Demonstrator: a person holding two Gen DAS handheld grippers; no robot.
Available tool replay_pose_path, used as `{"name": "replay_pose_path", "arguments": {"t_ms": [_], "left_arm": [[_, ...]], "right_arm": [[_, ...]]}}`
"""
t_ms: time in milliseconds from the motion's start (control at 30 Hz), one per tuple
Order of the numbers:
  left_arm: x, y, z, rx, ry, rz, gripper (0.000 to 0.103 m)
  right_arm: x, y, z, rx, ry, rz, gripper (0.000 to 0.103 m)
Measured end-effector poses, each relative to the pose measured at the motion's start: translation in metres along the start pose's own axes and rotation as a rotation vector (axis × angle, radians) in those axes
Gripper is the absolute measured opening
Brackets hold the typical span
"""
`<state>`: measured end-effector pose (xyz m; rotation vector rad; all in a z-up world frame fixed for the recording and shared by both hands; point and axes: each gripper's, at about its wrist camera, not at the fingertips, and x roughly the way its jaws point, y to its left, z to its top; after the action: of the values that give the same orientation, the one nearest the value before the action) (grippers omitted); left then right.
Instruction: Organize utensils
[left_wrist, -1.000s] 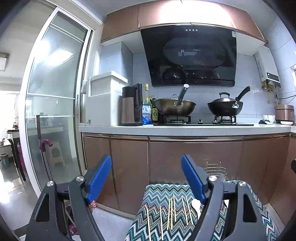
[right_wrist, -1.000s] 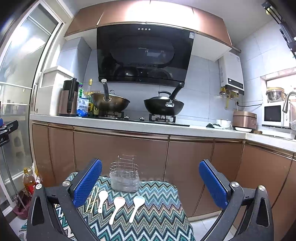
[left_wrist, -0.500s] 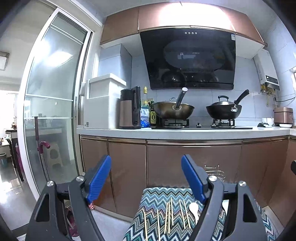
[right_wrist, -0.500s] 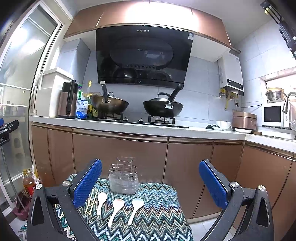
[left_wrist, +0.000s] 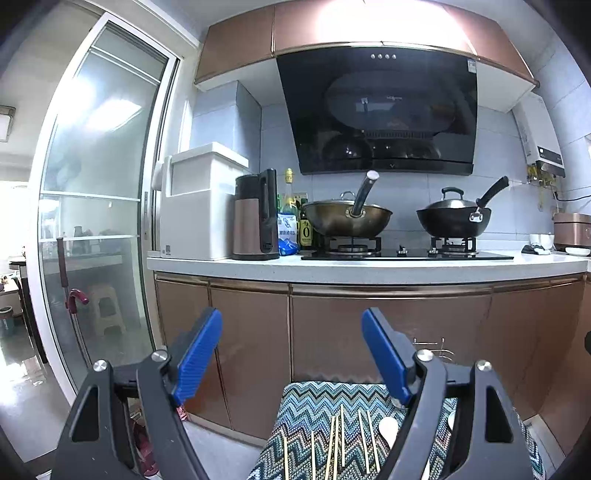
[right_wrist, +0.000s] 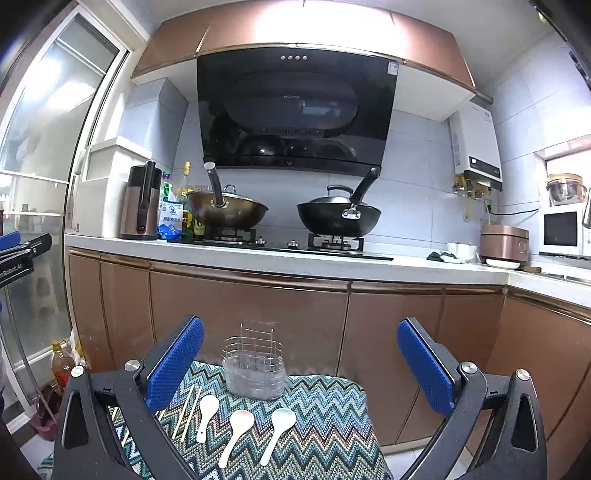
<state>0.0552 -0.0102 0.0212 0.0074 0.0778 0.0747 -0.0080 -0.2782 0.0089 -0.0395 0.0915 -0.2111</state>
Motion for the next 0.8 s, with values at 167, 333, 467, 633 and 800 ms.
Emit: {"name": "replay_pose_path", "arguments": {"t_ms": [167, 333, 467, 633, 800], "left_arm": [[0.029, -0.008, -0.002, 0.006, 0.056, 0.0, 0.077], [0.066, -0.008, -0.003, -0.004, 0.151, -0.019, 0.077], [0.11, -0.009, -0.022, -0.036, 0.322, -0.121, 0.077], [0.168, -0.023, -0.069, -0.02, 0.559, -0.231, 0.076], [0.229, -0.035, -0.121, -0.035, 0.774, -0.284, 0.075]], "right_arm": [[0.024, -0.007, 0.0, 0.0, 0.032, 0.027, 0.103], [0.049, -0.02, -0.002, 0.006, 0.069, 0.058, 0.103], [0.082, -0.033, -0.013, 0.031, 0.144, 0.098, 0.099], [0.14, -0.04, -0.047, 0.063, 0.325, 0.196, 0.079], [0.199, -0.037, -0.09, 0.067, 0.525, 0.312, 0.056]]}}
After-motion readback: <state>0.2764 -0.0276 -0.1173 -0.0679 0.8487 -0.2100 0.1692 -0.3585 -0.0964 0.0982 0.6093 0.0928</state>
